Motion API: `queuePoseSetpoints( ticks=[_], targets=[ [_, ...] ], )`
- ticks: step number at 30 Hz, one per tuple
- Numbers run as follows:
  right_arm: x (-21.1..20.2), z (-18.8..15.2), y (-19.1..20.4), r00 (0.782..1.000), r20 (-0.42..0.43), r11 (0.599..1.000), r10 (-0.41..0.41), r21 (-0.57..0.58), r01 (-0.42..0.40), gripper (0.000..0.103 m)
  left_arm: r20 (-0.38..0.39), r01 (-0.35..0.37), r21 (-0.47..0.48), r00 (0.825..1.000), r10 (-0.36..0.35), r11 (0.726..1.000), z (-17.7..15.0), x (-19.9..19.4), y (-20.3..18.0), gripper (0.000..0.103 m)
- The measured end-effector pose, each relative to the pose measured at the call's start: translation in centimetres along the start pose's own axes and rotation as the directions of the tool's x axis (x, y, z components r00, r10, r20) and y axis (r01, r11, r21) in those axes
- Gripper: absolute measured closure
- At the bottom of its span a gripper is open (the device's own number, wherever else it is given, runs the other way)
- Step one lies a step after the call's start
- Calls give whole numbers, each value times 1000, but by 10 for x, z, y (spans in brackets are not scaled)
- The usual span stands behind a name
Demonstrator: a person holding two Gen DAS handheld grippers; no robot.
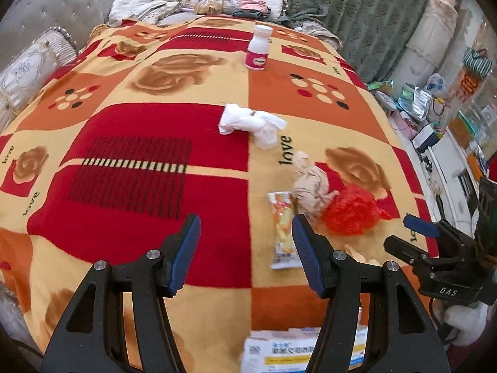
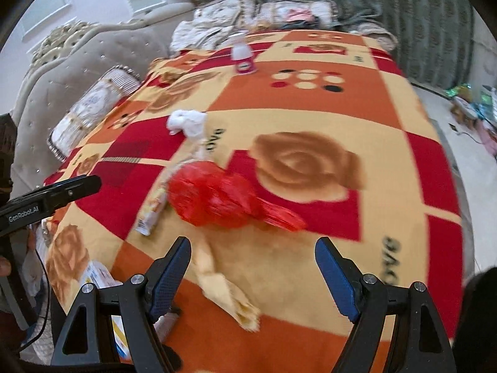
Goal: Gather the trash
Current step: 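Grasp the red plastic bag with the right tool while the left tool grasps the white tissue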
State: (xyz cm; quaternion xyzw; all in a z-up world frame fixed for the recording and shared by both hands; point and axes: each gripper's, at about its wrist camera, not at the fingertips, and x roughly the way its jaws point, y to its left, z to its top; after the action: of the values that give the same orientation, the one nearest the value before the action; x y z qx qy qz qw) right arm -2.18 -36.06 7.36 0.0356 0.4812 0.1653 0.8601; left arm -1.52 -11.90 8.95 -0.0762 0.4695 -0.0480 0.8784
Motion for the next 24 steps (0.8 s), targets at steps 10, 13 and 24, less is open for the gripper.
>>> queuePoseSetpoints(
  ticks=[10, 13, 24],
  targets=[
    [48, 34, 17, 997, -47, 998, 66, 9, -66, 23, 14, 53, -94, 999, -52, 994, 55, 42, 13, 43],
    [57, 35, 9, 995, -45, 995, 93, 43, -91, 23, 22, 48, -115, 999, -45, 992, 75, 61, 12, 43],
    [69, 28, 6, 987, -39, 987, 156, 45, -154, 32, -16, -9, -201, 1000, 6, 980, 111, 139, 7, 44]
  ],
)
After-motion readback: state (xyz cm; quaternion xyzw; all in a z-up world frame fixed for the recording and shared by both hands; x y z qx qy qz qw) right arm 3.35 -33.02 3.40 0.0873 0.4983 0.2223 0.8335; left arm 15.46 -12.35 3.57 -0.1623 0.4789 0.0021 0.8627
